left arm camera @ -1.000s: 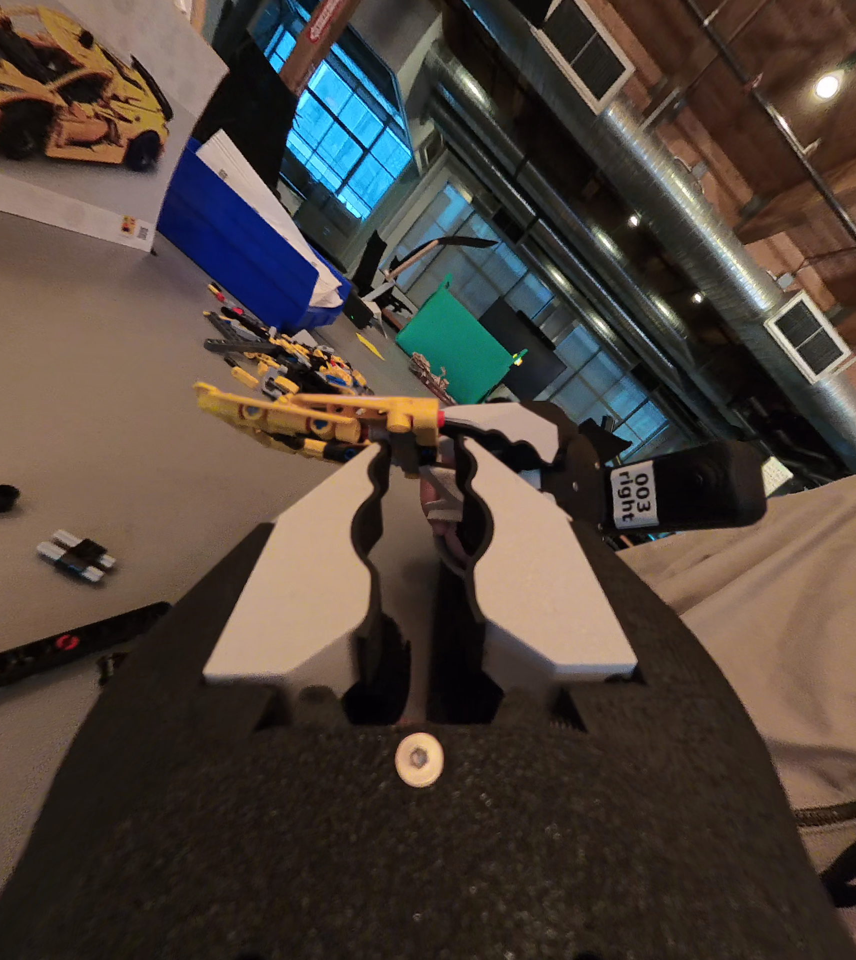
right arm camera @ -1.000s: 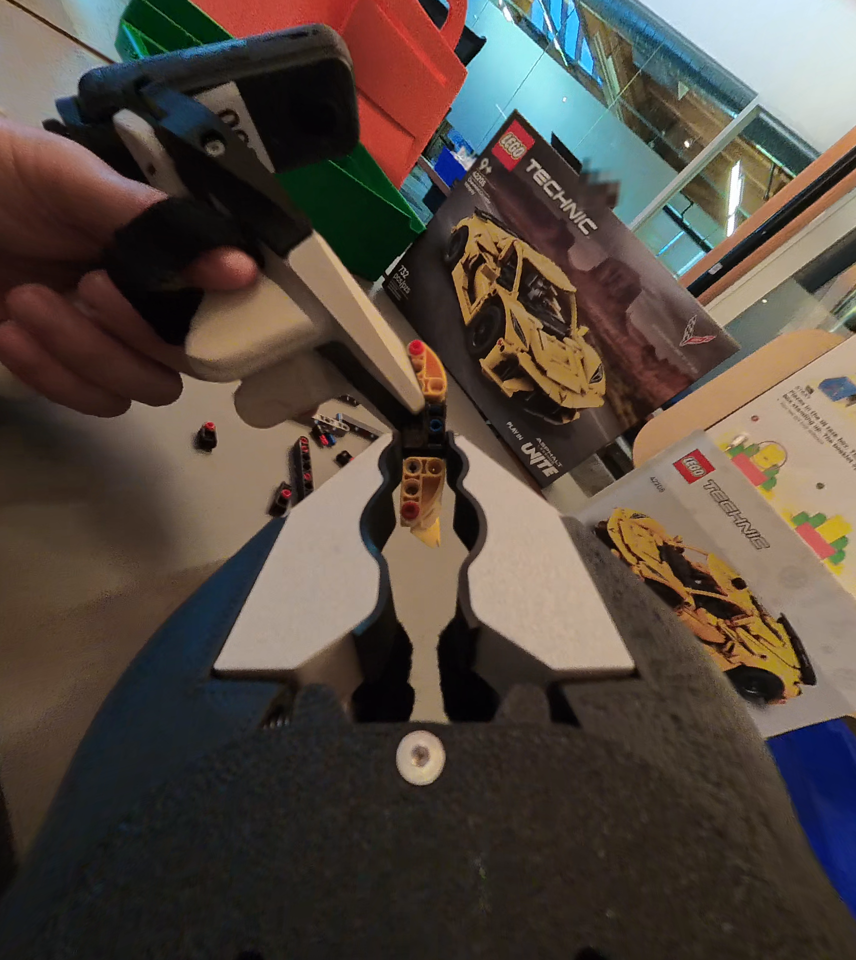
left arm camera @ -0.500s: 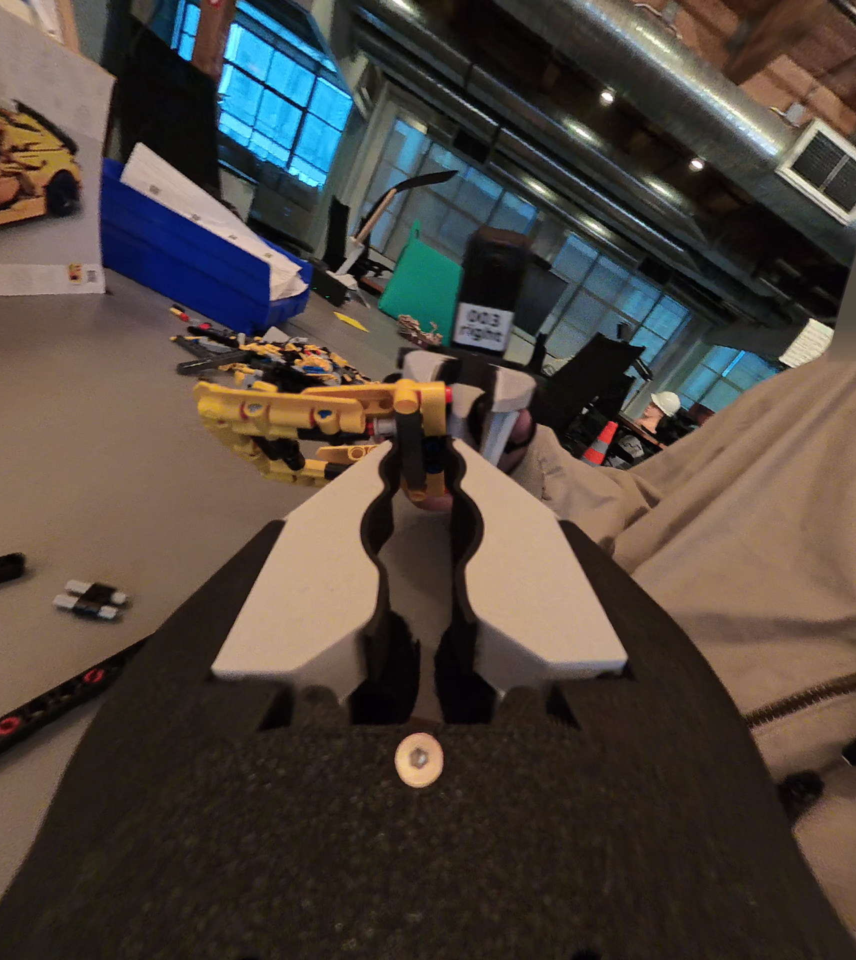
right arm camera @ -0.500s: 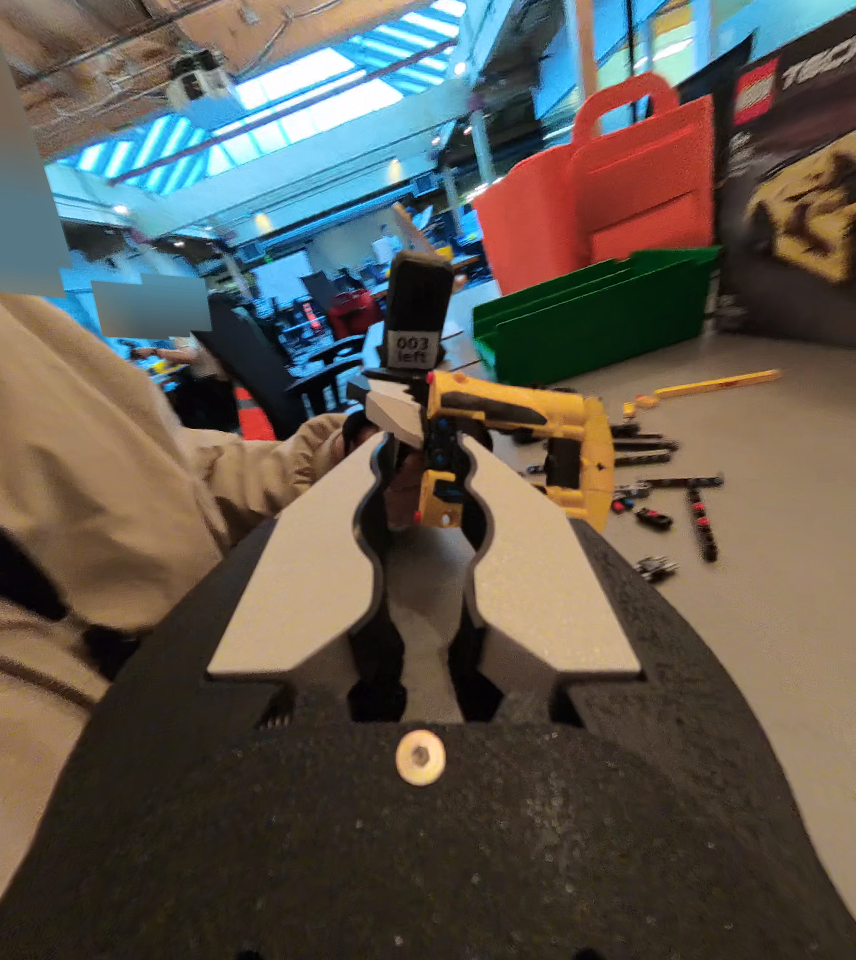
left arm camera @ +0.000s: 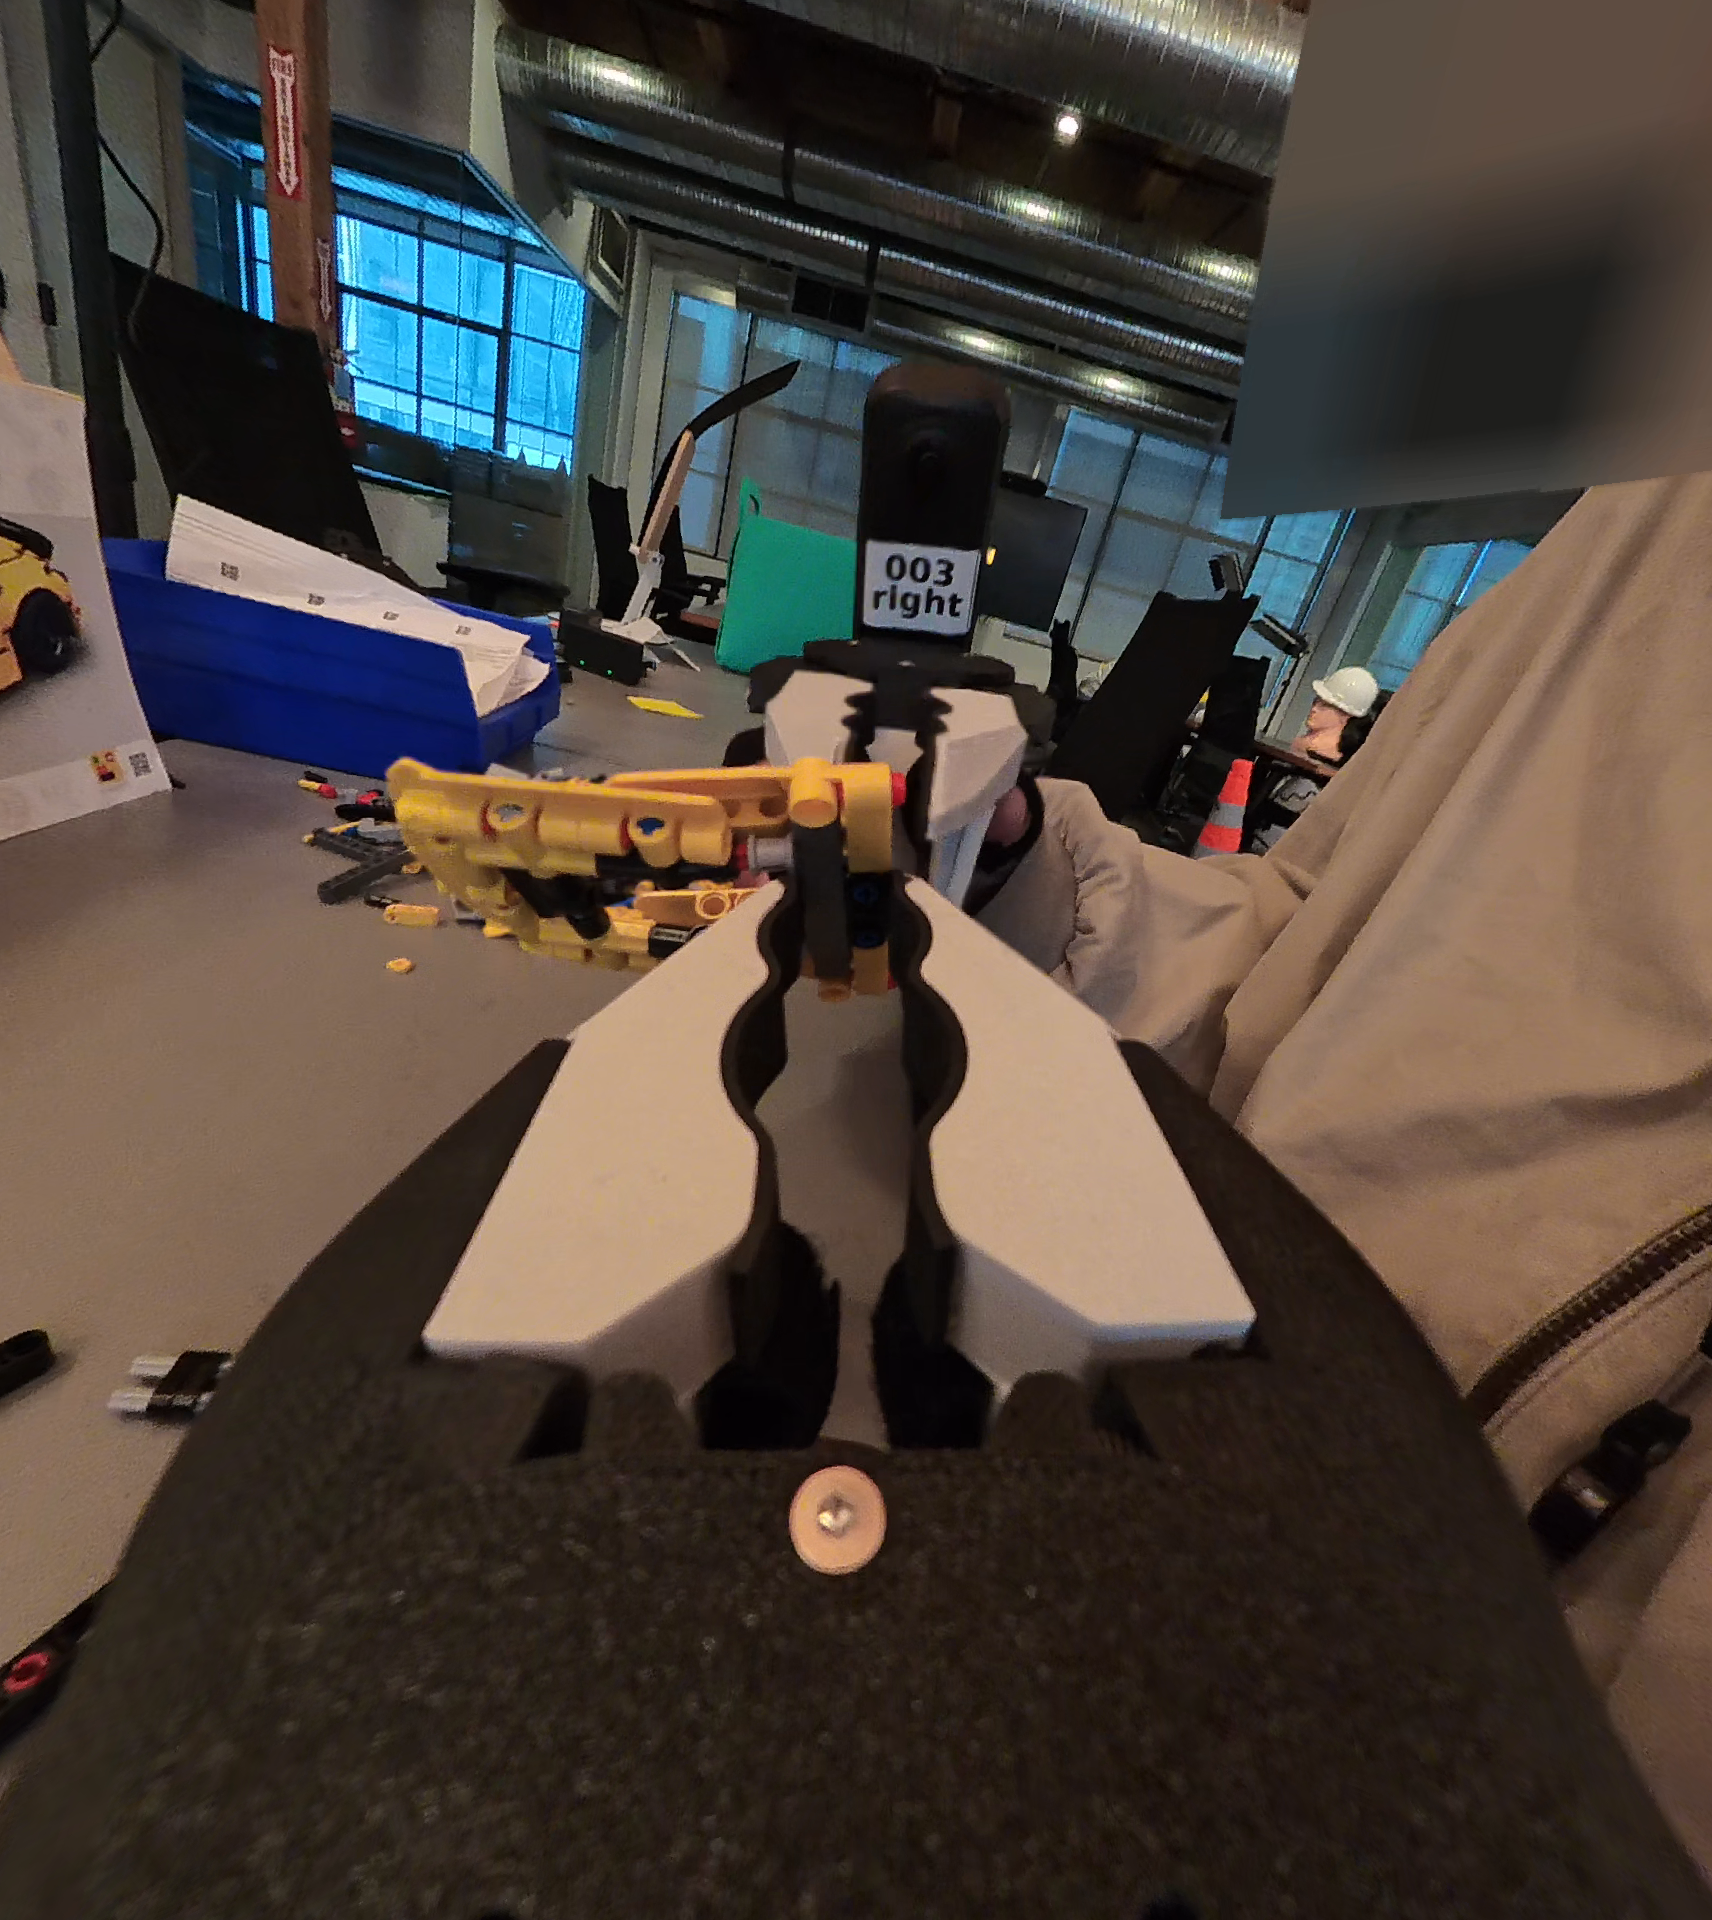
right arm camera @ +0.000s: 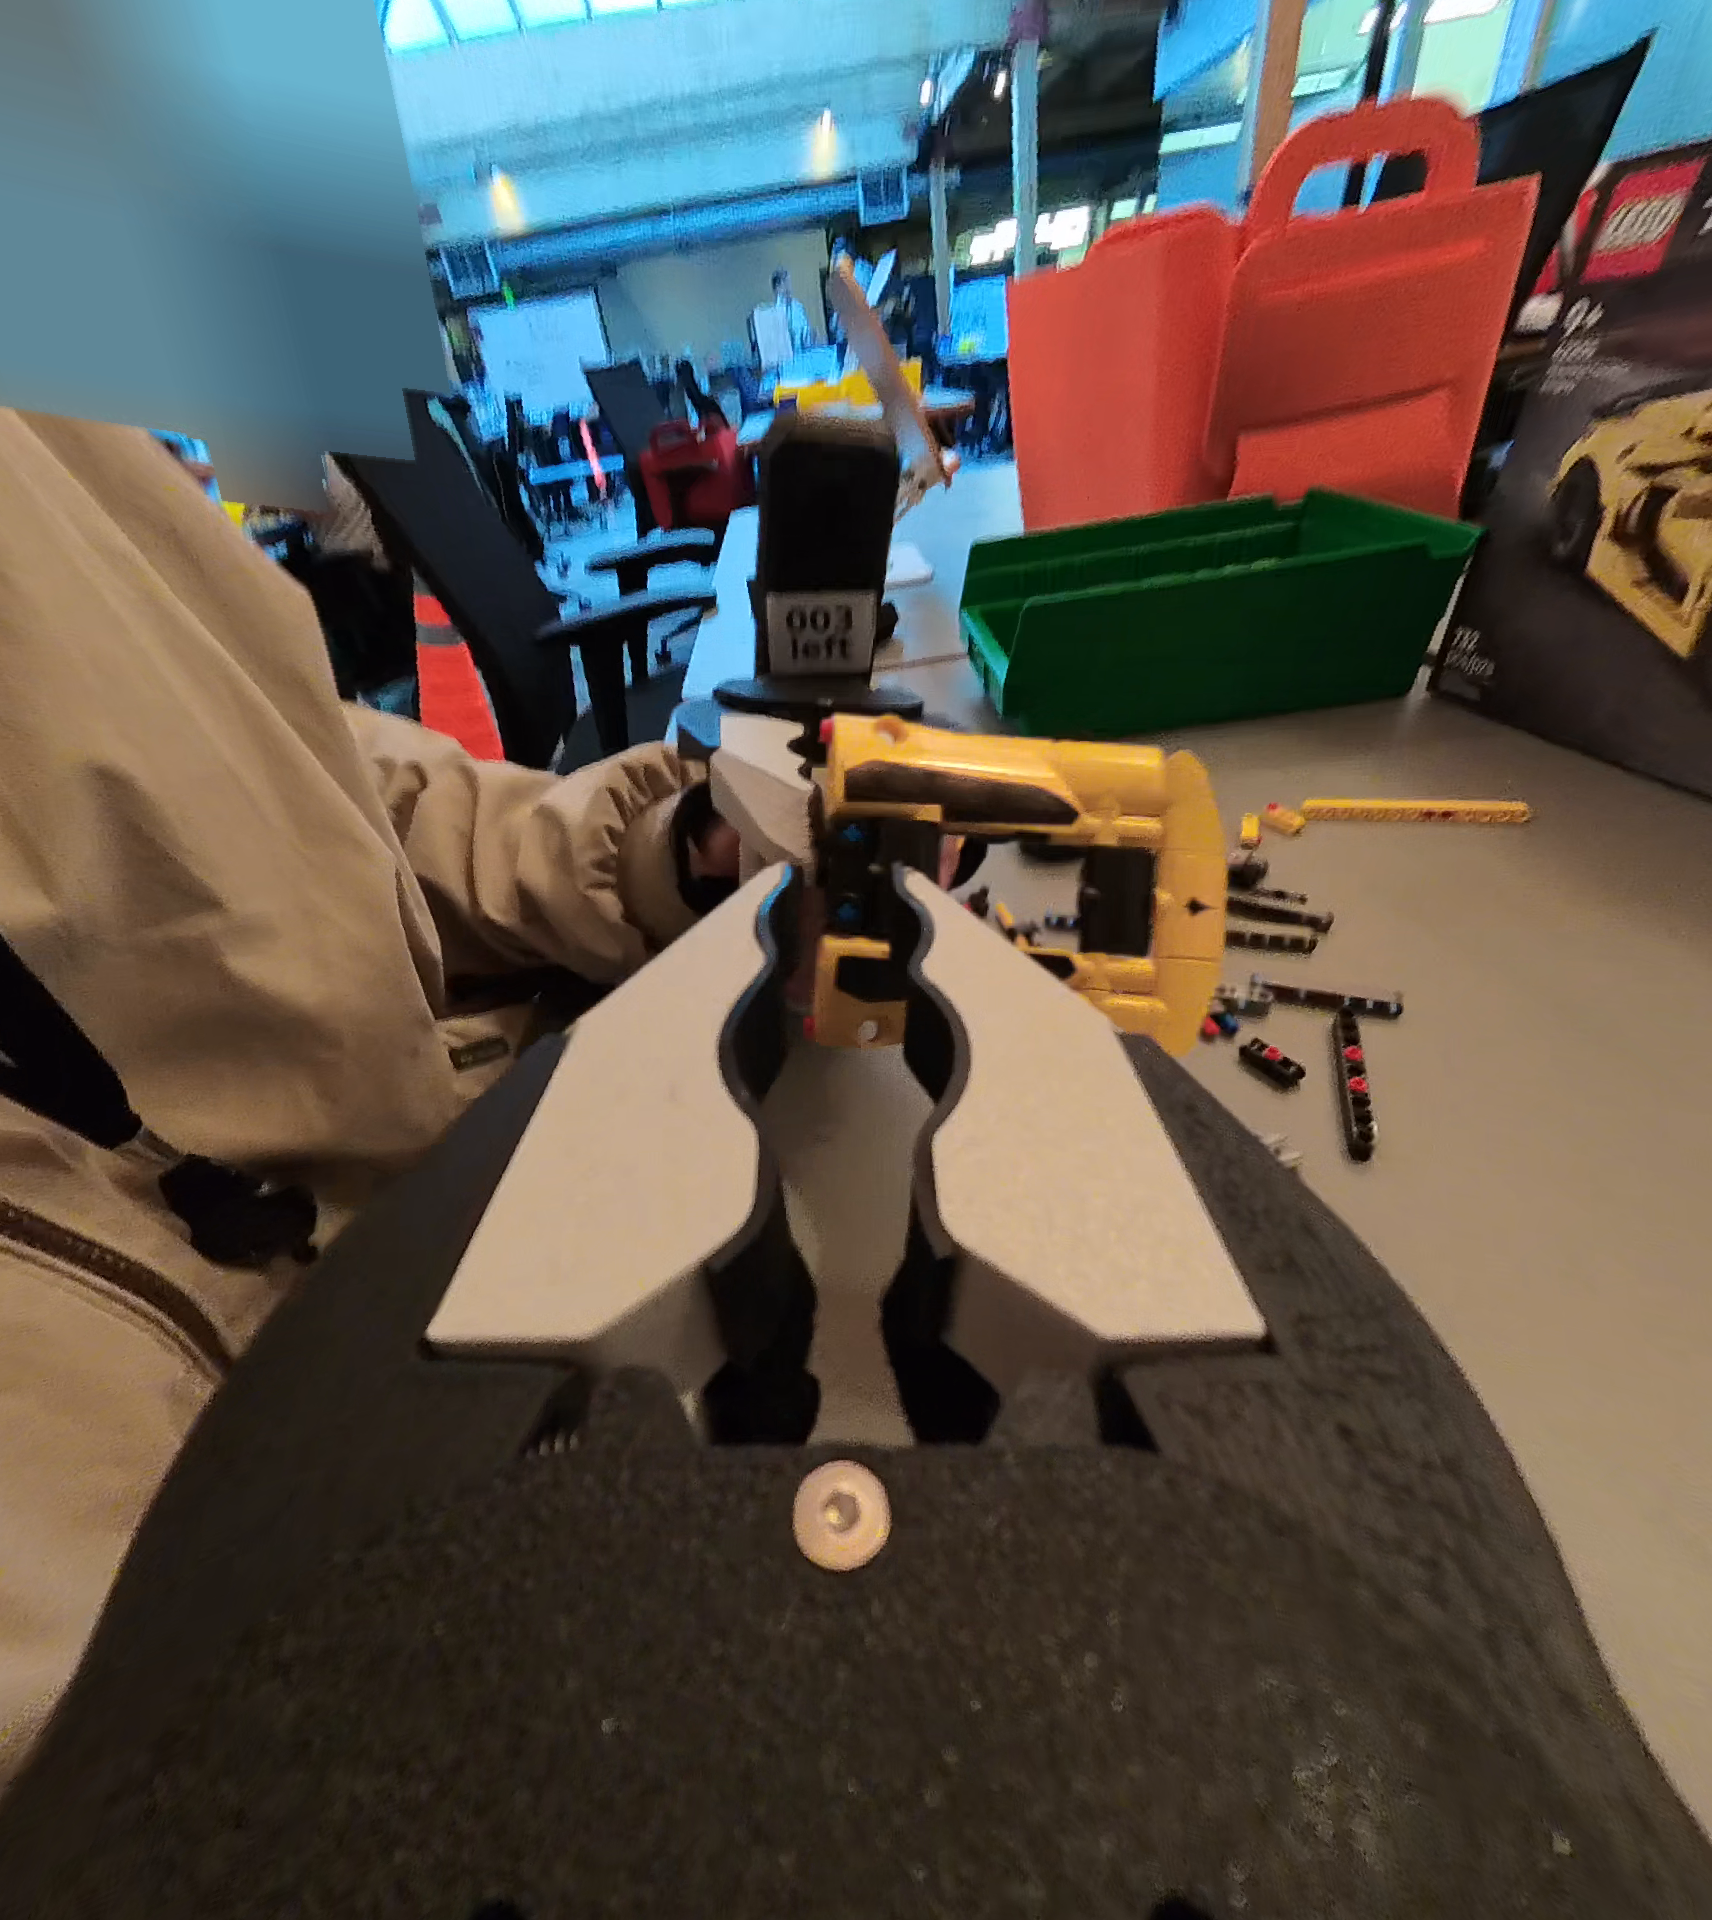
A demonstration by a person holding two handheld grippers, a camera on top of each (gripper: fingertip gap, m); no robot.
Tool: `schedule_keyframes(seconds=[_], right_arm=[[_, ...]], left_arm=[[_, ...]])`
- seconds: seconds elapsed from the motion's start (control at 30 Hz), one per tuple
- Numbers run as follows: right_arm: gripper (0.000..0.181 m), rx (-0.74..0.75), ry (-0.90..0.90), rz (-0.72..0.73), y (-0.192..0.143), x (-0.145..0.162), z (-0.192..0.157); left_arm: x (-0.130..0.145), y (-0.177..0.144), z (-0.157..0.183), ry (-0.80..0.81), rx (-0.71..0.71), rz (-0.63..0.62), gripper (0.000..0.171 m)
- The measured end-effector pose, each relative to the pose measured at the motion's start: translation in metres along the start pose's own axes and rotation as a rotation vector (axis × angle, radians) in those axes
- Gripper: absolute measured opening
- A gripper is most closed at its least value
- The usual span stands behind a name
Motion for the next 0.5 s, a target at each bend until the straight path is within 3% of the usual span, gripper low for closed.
schedule_keyframes(seconds=[0.17,0.3,0.4,0.5], right_arm=[[0.020,0.013,0.159,0.203,-0.017,-0.001,0.029],[0.025,-0.054,0.244,0.306,-0.019,-0.008,0.029],[0.026,-0.114,0.232,0.306,-0.018,-0.009,0.019],[0.025,-0.247,0.228,0.256,-0.013,-0.007,-0.003]], left_arm=[[-0.019,-0.013,-0.001,-0.079,0.048,0.132,0.016],[-0.028,-0.022,0.000,-0.138,0.103,0.201,0.016],[-0.025,-0.020,0.005,-0.160,0.147,0.180,0.016],[-0.010,-0.010,0.014,-0.116,0.172,0.067,0.016]])
Point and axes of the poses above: each gripper's, where its closed fingertips meet, y out along the fingers, x out of its underside, z = x × y across the jaws, the point moved 1 cm from there along -y, back along the fingers, and after that the axes turned 7 degrees about -z, right-handed, at the moved point
